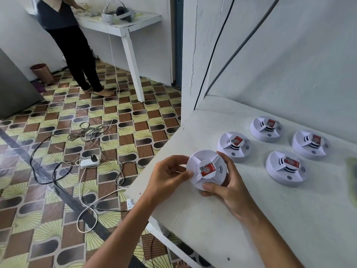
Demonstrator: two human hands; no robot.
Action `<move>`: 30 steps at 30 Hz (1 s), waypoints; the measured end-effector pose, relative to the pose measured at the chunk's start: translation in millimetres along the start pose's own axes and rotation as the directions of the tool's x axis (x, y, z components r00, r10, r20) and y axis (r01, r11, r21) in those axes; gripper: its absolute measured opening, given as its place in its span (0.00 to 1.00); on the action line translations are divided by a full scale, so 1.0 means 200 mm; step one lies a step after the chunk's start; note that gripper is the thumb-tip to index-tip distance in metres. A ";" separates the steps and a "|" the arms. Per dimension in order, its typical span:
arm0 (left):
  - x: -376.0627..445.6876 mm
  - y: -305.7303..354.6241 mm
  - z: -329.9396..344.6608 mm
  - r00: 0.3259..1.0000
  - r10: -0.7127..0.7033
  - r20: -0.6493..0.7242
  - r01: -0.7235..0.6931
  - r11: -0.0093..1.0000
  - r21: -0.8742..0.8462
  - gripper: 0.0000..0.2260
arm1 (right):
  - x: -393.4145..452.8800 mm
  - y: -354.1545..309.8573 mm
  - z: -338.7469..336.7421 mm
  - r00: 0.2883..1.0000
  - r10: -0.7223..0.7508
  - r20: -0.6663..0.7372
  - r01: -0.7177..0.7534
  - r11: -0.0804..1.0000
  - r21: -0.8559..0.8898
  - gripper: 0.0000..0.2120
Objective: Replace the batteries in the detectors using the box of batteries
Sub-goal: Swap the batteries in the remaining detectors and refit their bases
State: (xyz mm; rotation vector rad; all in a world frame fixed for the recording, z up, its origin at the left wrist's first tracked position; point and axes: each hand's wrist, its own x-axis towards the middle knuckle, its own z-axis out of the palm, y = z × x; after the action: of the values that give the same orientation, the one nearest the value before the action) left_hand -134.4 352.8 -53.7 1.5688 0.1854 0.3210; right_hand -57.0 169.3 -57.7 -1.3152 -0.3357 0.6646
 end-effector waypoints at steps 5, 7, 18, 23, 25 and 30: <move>0.00 0.00 0.00 1.000 0.005 -0.005 -0.005 1.000 -0.010 0.14 | 0.00 0.00 0.00 1.000 -0.002 0.017 0.002 1.000 0.025 0.37; 0.00 0.00 0.00 1.000 0.007 -0.005 -0.007 1.000 -0.006 0.13 | 0.00 0.00 0.00 1.000 -0.005 0.029 0.004 1.000 0.028 0.37; 0.00 -0.01 0.00 1.000 0.022 -0.009 -0.022 1.000 0.004 0.14 | 0.00 0.01 -0.03 0.998 -0.003 0.063 -0.001 0.997 0.076 0.38; 0.01 -0.01 0.00 1.000 0.020 -0.022 -0.020 1.000 0.001 0.15 | 0.00 0.00 -0.03 0.997 -0.005 0.079 -0.002 0.997 0.081 0.36; 0.01 -0.01 0.00 0.999 0.023 -0.026 -0.022 1.000 0.007 0.15 | 0.00 -0.01 -0.03 0.996 -0.001 0.085 -0.008 0.994 0.110 0.35; 0.01 -0.02 0.00 1.000 0.024 -0.018 -0.023 0.999 0.030 0.15 | -0.01 -0.01 -0.02 0.997 -0.010 0.075 0.003 0.996 0.090 0.35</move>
State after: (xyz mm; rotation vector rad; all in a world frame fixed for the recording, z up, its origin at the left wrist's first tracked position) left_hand -133.3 353.5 -56.7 1.5984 0.1871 0.3531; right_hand -55.5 165.3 -55.9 -1.2054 -0.3673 0.7172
